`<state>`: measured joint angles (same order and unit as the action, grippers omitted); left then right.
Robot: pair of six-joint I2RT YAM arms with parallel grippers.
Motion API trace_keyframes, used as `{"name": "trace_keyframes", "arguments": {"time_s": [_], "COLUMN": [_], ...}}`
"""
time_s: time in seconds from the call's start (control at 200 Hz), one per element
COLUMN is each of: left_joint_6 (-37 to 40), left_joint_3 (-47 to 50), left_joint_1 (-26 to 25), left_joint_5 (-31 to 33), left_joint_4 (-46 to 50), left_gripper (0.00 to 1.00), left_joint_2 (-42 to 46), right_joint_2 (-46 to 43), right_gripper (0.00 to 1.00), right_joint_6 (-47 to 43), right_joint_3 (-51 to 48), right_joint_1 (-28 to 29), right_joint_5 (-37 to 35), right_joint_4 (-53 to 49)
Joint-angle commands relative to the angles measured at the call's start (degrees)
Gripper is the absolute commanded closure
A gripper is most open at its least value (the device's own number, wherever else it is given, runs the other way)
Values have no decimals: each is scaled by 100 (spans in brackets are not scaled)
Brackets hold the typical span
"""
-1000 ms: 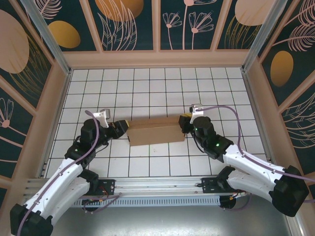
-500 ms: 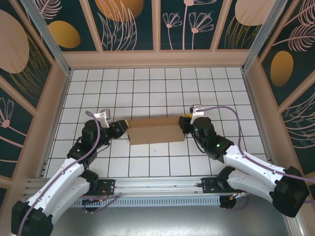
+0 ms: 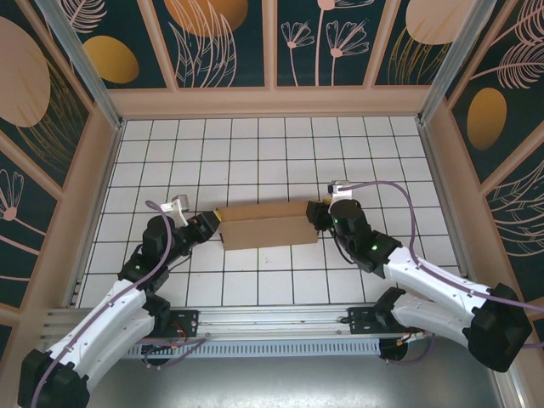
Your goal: Fold the paper box
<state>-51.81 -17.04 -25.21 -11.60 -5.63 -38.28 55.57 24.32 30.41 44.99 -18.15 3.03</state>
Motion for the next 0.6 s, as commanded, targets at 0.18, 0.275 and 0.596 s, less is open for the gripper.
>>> {"name": "trace_keyframes", "arguments": {"time_s": [0.18, 0.275, 0.596], "left_joint_6": [171, 248, 421], "left_joint_3": [190, 140, 135], "left_joint_1": [-79, -87, -162], "left_joint_5": [843, 879, 850], "left_joint_4": [1543, 1565, 1489], "left_gripper": [68, 69, 74], "left_joint_2": [-470, -512, -497], "right_joint_2": [70, -87, -262], "right_gripper": [43, 39, 45], "right_joint_6": [38, 97, 308], "right_joint_3": [356, 557, 410], "right_joint_1": [-530, -937, -1273], "right_joint_5": [1654, 2428, 3335], "right_joint_4": [-1113, -1143, -821]}}
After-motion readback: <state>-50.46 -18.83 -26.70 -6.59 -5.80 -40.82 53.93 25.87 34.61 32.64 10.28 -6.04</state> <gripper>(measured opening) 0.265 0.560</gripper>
